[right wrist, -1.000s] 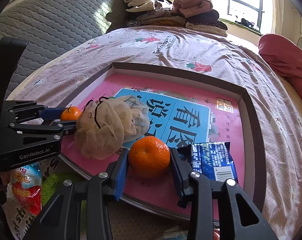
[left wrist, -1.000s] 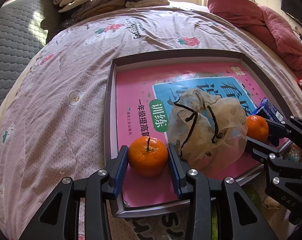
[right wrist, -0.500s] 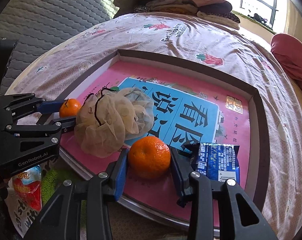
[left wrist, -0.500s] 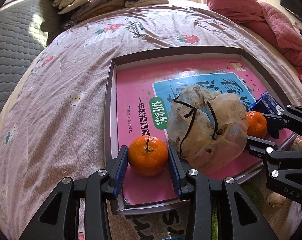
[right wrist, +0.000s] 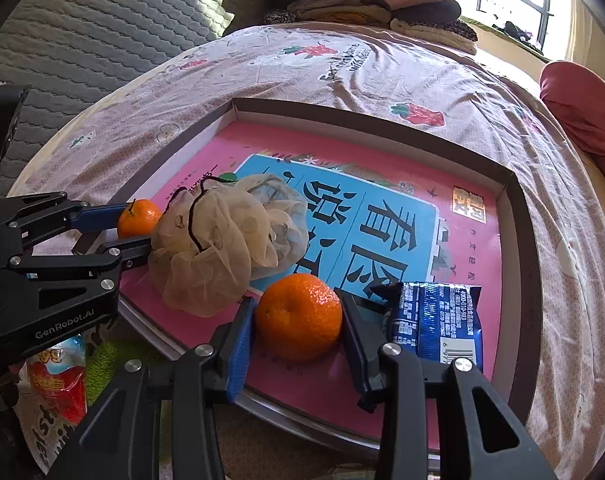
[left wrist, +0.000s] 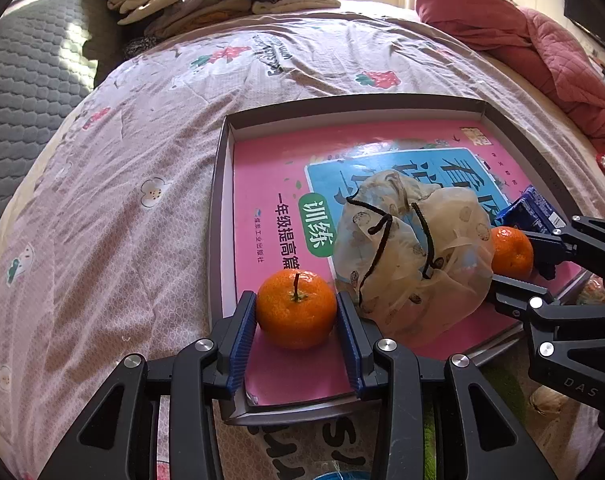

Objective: Organize objects
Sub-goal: 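Open the left tool to release its orange in the tray while the right tool releases its orange, then withdraw both open tools back from the pink tray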

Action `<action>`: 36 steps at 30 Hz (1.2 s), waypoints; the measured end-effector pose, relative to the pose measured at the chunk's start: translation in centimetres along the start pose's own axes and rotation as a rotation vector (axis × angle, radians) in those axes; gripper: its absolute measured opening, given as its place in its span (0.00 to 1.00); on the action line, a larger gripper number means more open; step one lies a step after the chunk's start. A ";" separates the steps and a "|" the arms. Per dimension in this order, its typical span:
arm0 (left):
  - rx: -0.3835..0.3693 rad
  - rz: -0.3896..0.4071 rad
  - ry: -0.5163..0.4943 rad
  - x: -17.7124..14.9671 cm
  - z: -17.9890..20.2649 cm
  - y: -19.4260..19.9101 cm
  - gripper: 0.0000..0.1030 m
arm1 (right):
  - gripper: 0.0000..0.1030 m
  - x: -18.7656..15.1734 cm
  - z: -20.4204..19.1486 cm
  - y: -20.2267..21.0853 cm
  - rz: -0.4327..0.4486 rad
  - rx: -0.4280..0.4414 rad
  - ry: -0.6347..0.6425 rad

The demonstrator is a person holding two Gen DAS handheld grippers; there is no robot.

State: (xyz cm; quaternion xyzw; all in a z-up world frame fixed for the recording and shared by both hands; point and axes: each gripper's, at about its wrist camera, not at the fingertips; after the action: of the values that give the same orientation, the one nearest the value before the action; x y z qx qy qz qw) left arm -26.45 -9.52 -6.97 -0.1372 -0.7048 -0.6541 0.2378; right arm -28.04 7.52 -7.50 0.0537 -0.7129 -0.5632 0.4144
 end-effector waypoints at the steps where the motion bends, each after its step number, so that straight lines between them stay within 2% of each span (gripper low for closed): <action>1: -0.005 -0.003 0.002 0.0 0.0 0.0 0.40 | 0.40 0.0 0.0 0.0 0.001 -0.001 0.002; 10: -0.012 -0.001 -0.001 -0.2 0.3 0.7 0.47 | 0.48 0.0 0.0 0.5 0.008 -0.004 -0.001; 13: 0.003 0.009 0.003 -0.2 0.3 1.1 0.58 | 0.48 0.1 0.1 1.0 0.020 -0.007 -0.007; 17: -0.017 0.010 0.025 -0.1 -0.2 1.7 0.58 | 0.48 0.2 0.2 1.4 0.030 -0.009 -0.012; 36: 0.011 0.050 0.066 -1.1 0.1 4.6 0.60 | 0.49 0.2 -1.0 3.8 0.066 0.006 -0.005</action>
State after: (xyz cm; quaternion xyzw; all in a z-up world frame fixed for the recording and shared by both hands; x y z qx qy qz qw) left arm -23.16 -8.82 -3.58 -0.1320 -0.6965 -0.6482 0.2779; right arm -26.06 8.06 -4.22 0.0299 -0.7172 -0.5470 0.4307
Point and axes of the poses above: each gripper's, at about its wrist camera, not at the fingertips, and y roughly against the way its jaws point, z to its right, x to its top, and after that the axes turned 4 degrees about y, right-handed
